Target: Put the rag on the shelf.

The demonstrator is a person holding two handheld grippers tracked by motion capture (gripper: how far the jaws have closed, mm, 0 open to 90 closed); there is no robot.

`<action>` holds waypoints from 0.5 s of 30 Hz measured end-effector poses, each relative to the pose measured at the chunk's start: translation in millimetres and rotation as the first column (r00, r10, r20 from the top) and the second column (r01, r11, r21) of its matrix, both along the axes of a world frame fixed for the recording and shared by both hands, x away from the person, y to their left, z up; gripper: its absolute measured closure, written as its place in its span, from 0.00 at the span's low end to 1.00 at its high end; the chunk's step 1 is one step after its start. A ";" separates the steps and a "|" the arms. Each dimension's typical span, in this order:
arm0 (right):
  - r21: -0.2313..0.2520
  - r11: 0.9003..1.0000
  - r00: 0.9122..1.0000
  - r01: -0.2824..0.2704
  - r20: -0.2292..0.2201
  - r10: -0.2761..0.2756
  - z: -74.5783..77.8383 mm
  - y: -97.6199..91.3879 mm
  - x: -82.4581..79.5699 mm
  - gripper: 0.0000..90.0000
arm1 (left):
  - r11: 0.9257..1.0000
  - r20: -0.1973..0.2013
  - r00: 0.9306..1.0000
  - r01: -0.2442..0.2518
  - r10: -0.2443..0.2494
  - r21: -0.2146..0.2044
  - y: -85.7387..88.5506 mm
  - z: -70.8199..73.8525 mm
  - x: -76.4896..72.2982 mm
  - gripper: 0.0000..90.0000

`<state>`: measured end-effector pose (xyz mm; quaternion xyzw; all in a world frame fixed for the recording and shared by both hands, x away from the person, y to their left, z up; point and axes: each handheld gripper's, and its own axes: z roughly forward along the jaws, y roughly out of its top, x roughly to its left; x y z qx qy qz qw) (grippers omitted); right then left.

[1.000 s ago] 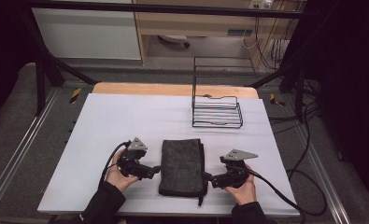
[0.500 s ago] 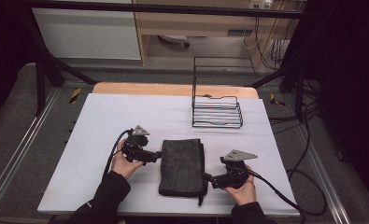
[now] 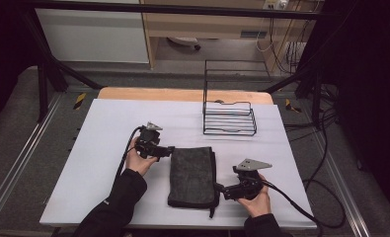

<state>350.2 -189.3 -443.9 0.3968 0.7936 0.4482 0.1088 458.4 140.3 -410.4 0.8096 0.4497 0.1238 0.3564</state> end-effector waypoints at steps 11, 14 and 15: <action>0.000 1.000 1.000 0.000 -0.010 0.000 -1.0 0.5 0.1 0.02 | 1.000 -0.055 0.998 -0.002 0.001 -0.013 -10.3 -13.0 6.0 0.58; -0.001 1.000 1.000 0.001 -0.012 -0.001 -1.0 0.5 0.3 0.02 | 1.000 -0.069 0.998 0.004 -0.005 -0.021 -13.7 -17.3 6.7 0.61; -0.001 1.000 1.000 0.002 -0.014 -0.002 -1.1 0.4 0.4 0.02 | 1.000 -0.076 0.997 0.006 -0.008 -0.022 -14.6 -18.9 7.0 0.63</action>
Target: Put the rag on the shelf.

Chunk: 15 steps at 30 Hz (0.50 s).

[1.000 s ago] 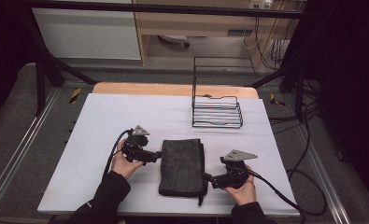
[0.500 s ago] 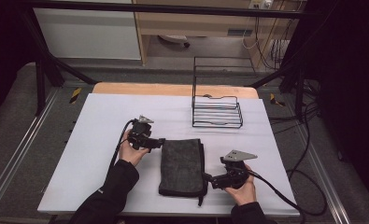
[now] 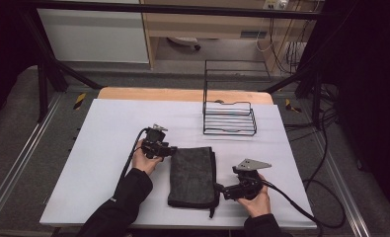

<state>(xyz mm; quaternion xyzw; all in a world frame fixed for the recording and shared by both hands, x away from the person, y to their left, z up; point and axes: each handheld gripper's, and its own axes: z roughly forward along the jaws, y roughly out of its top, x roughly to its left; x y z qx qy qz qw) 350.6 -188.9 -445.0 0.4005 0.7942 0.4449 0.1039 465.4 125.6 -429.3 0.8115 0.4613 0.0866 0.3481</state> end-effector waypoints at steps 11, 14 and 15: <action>0.010 1.000 1.000 0.001 -0.007 0.000 0.1 -0.2 1.7 0.04 | 1.000 -0.029 0.999 0.019 -0.019 -0.024 -5.0 -9.2 -5.8 0.75; 0.023 1.000 1.000 0.006 -0.003 -0.006 1.5 -1.2 3.0 0.06 | 0.999 -0.030 0.999 0.020 -0.021 -0.026 -5.5 -10.4 -7.0 0.79; 0.031 0.999 1.000 0.014 -0.010 -0.013 2.1 -1.4 3.3 0.07 | 0.999 -0.026 0.999 0.020 -0.020 -0.025 -6.1 -10.8 -7.7 0.80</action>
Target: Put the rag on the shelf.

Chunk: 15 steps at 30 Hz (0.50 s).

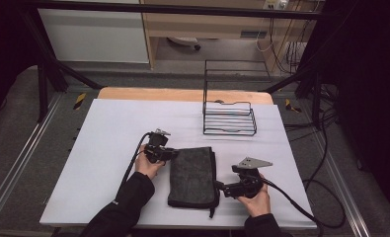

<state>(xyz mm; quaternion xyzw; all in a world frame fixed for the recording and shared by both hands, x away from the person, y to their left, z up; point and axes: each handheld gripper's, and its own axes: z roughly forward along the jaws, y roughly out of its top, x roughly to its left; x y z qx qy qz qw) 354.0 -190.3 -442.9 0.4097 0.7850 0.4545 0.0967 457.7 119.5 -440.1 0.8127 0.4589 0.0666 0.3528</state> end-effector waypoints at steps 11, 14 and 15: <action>0.015 0.999 0.999 0.034 -0.012 -0.034 6.3 3.9 27.6 0.17 | 1.000 0.005 1.000 0.001 -0.002 0.017 -3.6 -0.7 -2.2 0.84; 0.025 0.999 0.999 0.043 -0.020 -0.042 6.2 9.6 39.6 0.19 | 0.999 0.036 0.999 0.003 -0.004 0.037 -6.2 -1.1 -5.3 0.84; 0.025 0.998 0.998 0.049 -0.025 -0.049 6.0 12.1 43.6 0.21 | 0.999 0.044 0.999 0.003 -0.005 0.045 -7.2 -1.2 -6.1 0.84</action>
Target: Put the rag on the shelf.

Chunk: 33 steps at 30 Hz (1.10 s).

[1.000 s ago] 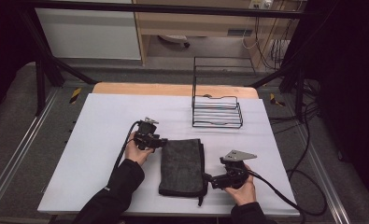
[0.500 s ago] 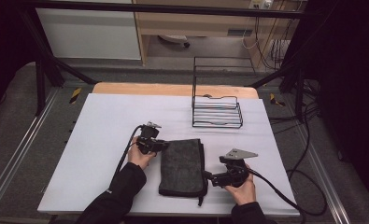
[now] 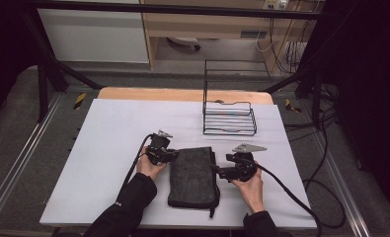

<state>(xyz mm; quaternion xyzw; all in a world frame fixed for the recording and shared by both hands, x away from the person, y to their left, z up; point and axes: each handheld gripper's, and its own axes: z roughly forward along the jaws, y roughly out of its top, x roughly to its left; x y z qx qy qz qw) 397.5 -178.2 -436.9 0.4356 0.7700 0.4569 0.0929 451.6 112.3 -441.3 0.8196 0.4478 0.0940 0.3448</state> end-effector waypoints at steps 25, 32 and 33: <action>0.001 0.999 0.989 0.034 -0.147 -0.034 -18.4 25.0 47.5 0.68 | 1.000 0.016 1.000 0.012 -0.011 -0.014 2.3 -2.1 -0.6 0.85; 0.032 0.999 0.979 0.041 -0.200 -0.034 -17.3 24.9 47.5 0.78 | 1.000 0.017 1.000 0.006 -0.006 -0.010 1.4 -1.1 -1.7 0.86; 0.035 0.999 0.979 0.040 -0.202 -0.032 -17.0 24.7 47.6 0.79 | 1.000 0.013 1.000 0.003 -0.003 -0.017 1.8 -1.1 -1.4 0.86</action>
